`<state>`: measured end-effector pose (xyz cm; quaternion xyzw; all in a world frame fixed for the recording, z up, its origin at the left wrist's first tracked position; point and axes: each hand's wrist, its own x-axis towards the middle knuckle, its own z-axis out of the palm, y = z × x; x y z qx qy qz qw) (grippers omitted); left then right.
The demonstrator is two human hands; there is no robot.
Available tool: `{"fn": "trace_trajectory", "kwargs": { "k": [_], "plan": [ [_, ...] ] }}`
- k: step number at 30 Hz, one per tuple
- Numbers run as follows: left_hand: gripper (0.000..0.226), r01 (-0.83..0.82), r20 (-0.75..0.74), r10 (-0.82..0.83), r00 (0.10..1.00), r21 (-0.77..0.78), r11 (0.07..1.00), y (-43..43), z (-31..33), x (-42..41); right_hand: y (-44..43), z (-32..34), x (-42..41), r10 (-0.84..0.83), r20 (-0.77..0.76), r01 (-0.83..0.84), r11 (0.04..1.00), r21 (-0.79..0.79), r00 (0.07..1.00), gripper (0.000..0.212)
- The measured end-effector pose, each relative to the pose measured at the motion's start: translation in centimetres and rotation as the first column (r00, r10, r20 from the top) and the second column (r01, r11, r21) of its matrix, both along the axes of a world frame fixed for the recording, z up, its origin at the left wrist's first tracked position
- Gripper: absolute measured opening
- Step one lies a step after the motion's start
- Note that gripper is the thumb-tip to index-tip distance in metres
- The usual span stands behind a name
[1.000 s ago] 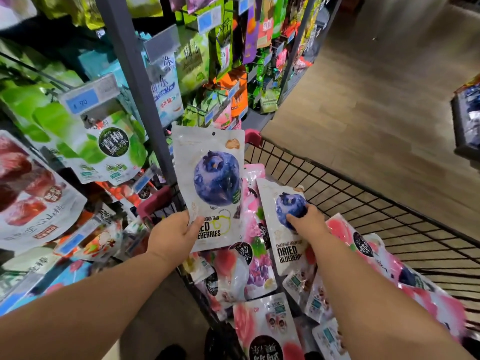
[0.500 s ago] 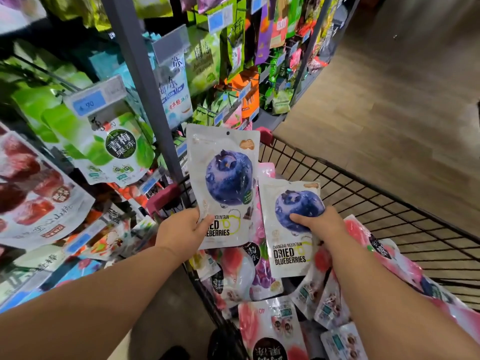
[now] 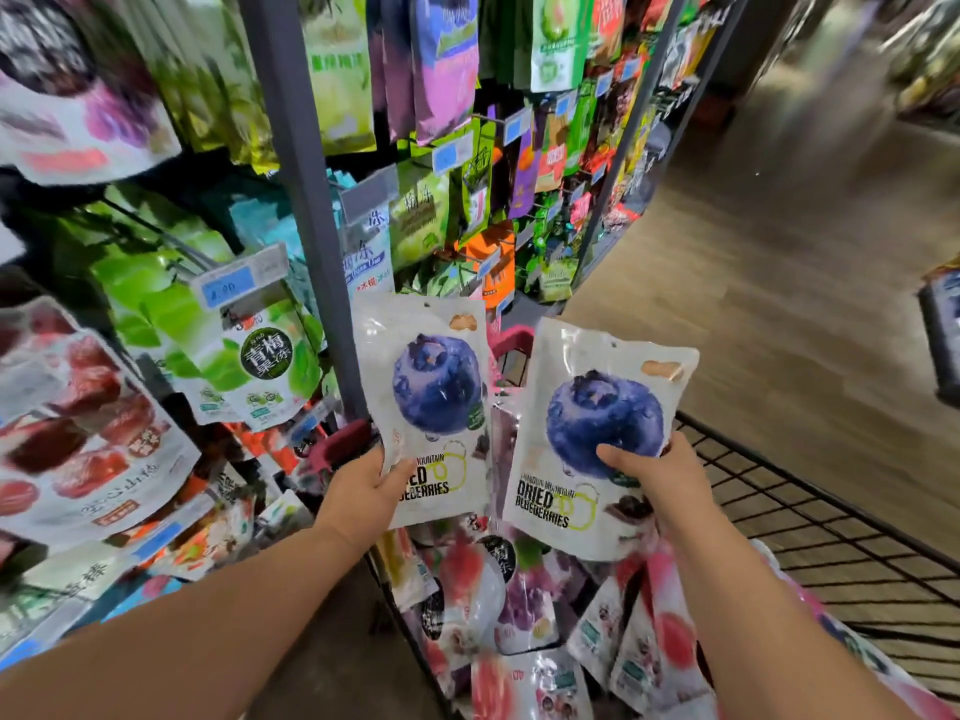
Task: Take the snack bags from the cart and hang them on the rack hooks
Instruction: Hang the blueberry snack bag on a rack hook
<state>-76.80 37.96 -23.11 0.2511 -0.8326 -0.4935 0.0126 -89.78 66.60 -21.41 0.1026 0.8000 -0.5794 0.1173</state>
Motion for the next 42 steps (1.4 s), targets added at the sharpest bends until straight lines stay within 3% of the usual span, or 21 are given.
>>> {"fn": "trace_trajectory", "kwargs": {
  "k": [3, 8, 11, 16, 20, 26, 30, 33, 38, 42],
  "plan": [
    [0.03, -0.081, -0.082, 0.086, 0.993, 0.062, 0.995, -0.1, 2.0, 0.4, -1.6, 4.0, 0.3, -0.029, -0.13, 0.012, 0.992, -0.129, 0.991, 0.059],
    [0.019, -0.167, -0.203, 0.174, 0.964, 0.052, 0.985, -1.4, 8.6, 0.7, -5.7, 9.7, 1.0, 0.092, -0.197, -0.122, 0.982, -0.145, 0.976, 0.054],
    [0.028, -0.164, -0.257, 0.168, 0.952, 0.037, 0.986, -3.0, 12.7, 1.6, -8.9, 12.7, 2.2, 0.16, -0.229, -0.203, 0.963, -0.177, 0.96, 0.06],
    [0.021, -0.105, -0.343, 0.146, 0.928, 0.135, 0.985, -7.3, 16.6, 4.5, -14.1, 17.4, 4.2, 0.205, -0.299, -0.281, 0.929, -0.239, 0.932, 0.04],
    [0.028, -0.03, -0.388, 0.133, 0.912, 0.261, 0.965, -10.3, 18.9, 6.5, -18.0, 20.0, 6.0, 0.249, -0.403, -0.336, 0.928, -0.162, 0.881, 0.055],
    [0.022, -0.023, -0.506, 0.166, 0.847, 0.275, 0.961, -12.2, 21.5, 9.1, -23.2, 22.2, 9.0, 0.3, -0.453, -0.415, 0.892, -0.178, 0.839, 0.066],
    [0.022, -0.029, -0.534, 0.209, 0.819, 0.325, 0.945, -13.9, 23.0, 10.0, -24.9, 24.5, 10.7, 0.286, -0.456, -0.419, 0.88, -0.224, 0.843, 0.057],
    [0.023, -0.023, -0.573, 0.2, 0.794, 0.301, 0.953, -15.0, 24.8, 10.1, -25.8, 26.5, 11.4, 0.263, -0.459, -0.411, 0.874, -0.26, 0.849, 0.048],
    [0.022, -0.032, -0.639, 0.196, 0.744, 0.259, 0.965, -15.5, 27.4, 9.7, -26.6, 29.1, 11.1, 0.242, -0.519, -0.422, 0.868, -0.262, 0.82, 0.056],
    [0.023, -0.084, -0.716, 0.203, 0.668, 0.198, 0.977, -15.5, 29.0, 9.2, -26.2, 31.2, 9.6, 0.252, -0.581, -0.473, 0.84, -0.266, 0.774, 0.043]
  ]
}}
